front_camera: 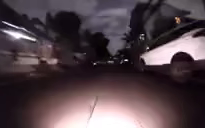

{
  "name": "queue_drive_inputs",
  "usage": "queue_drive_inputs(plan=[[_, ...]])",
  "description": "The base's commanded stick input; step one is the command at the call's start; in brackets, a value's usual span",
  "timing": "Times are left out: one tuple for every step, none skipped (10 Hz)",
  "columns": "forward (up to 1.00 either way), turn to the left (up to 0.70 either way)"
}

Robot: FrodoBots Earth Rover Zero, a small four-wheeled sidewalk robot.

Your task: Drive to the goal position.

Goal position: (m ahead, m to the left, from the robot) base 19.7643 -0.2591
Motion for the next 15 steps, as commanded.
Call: queue_drive_inputs(plan=[[1.0,-0.23],[1.0,-0.01],[1.0,0.0],[1.0,-0.2],[1.0,-0.27],[1.0,-0.18],[1.0,-0.05],[1.0,0.0],[1.0,0.0],[1.0,0.0],[1.0,0.0],[1.0,0.0],[1.0,0.0],[1.0,0.0],[1.0,0.0]])
